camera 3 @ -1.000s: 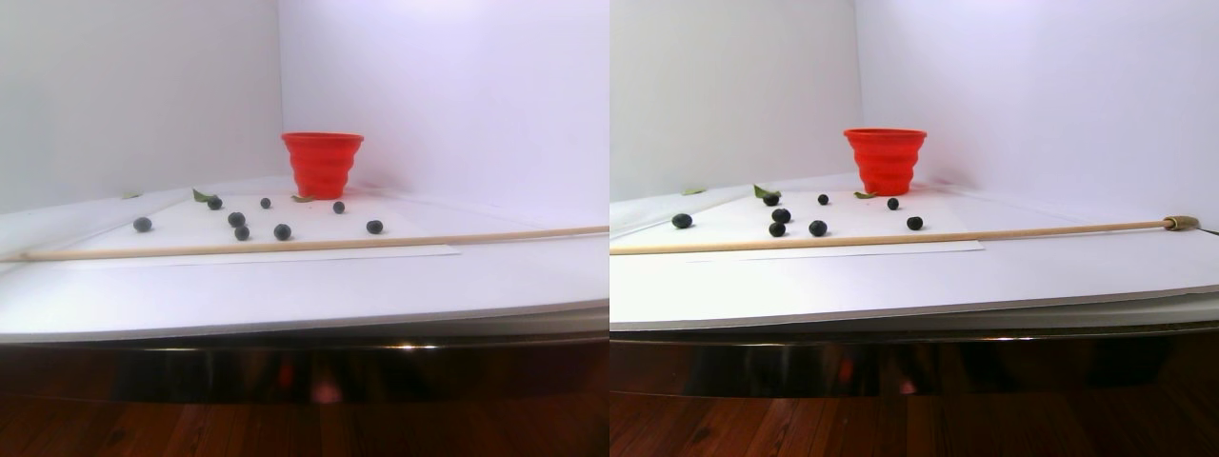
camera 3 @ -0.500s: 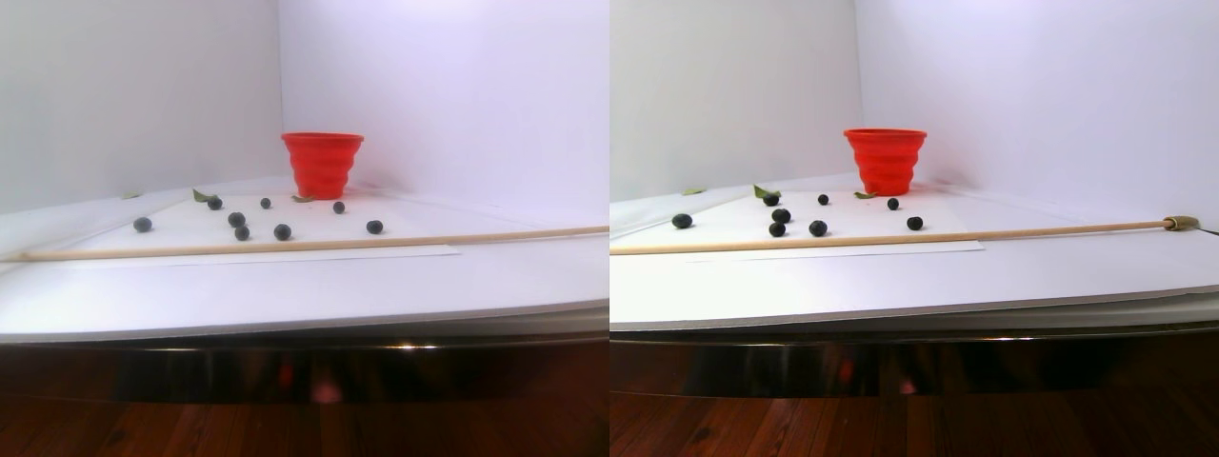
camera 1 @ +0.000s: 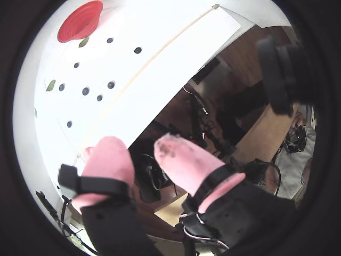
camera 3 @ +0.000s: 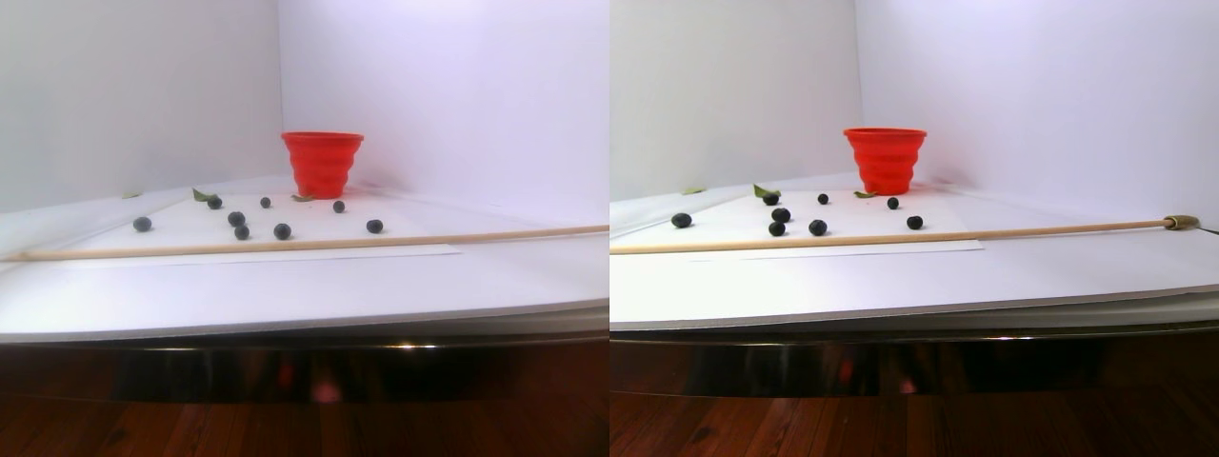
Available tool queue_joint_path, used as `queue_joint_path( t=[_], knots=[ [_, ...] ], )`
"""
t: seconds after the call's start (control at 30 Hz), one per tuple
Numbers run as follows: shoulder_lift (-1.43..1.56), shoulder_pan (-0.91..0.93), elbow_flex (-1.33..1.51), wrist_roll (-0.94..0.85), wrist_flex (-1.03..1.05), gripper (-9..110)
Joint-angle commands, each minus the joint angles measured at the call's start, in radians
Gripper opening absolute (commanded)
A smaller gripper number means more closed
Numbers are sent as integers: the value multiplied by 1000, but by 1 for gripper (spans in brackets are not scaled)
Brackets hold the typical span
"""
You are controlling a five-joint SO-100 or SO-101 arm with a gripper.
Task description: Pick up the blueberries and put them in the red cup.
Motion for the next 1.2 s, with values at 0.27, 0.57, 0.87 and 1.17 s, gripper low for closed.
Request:
queue_joint_path(
  t=[0.27, 0.57, 0.87, 1.17],
  knots=[
    [-29, 14, 37, -193, -87, 13],
    [-57, -35, 143, -331, -204, 14],
    [-80, -40, 224, -469, -307, 14],
    [-74, -40, 327, -572, -388, 14]
  ],
)
